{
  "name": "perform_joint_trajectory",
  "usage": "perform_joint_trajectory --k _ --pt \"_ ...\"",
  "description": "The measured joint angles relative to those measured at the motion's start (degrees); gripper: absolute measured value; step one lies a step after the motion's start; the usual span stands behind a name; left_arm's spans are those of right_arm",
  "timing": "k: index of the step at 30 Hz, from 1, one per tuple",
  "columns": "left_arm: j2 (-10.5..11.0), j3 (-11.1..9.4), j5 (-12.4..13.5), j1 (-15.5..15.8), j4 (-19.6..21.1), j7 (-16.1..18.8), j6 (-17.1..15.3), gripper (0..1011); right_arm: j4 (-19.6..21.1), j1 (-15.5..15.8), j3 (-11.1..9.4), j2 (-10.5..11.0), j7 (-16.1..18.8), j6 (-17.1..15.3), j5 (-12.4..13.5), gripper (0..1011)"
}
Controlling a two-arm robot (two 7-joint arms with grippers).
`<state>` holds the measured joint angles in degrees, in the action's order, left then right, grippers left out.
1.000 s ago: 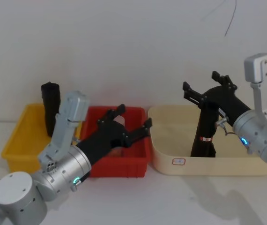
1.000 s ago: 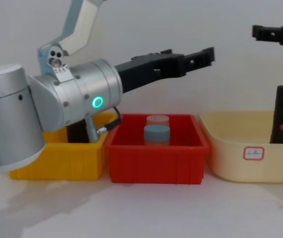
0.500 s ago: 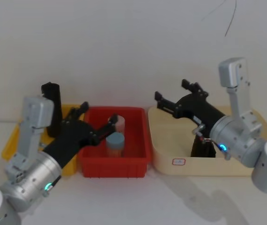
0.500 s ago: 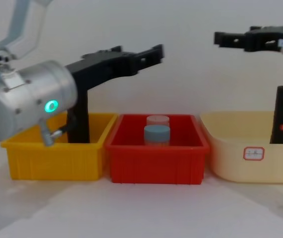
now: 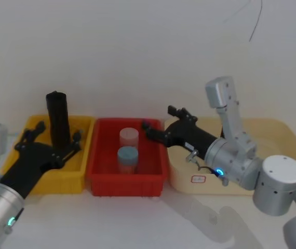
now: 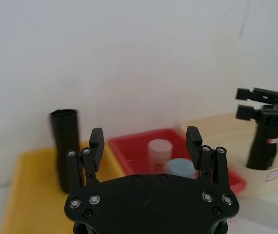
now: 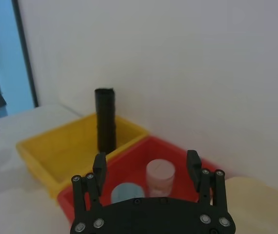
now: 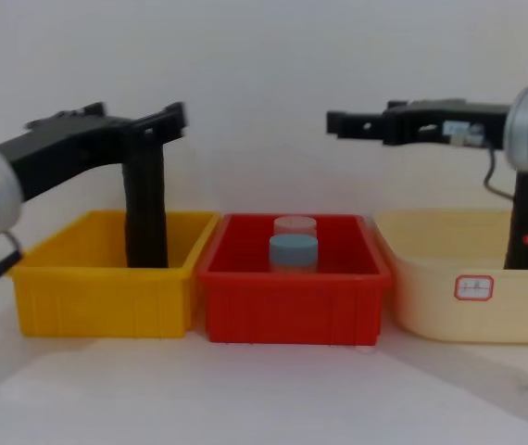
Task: Pick up the garbage bag with the one hand and transfer it to the other hand.
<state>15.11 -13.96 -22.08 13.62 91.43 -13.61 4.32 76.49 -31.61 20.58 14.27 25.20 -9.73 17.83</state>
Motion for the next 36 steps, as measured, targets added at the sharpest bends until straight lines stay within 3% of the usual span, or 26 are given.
perform_joint_trajectory --k 13,27,36 --pt "1.5 3.6 0.7 -4.1 2.4 2.9 0.6 1002 -9.4 -4.5 4.3 -2.5 2.4 -1.1 -0.5 1000" --pt "2.0 4.8 0.9 -5.4 3.2 3.9 0.8 1002 -19.9 -9.6 8.4 -5.2 4.1 -1.3 -2.4 1000" --pt "2.2 5.1 1.0 -5.7 3.4 4.1 0.8 1002 -24.7 -11.9 9.7 -6.6 4.7 -0.7 -3.6 999"
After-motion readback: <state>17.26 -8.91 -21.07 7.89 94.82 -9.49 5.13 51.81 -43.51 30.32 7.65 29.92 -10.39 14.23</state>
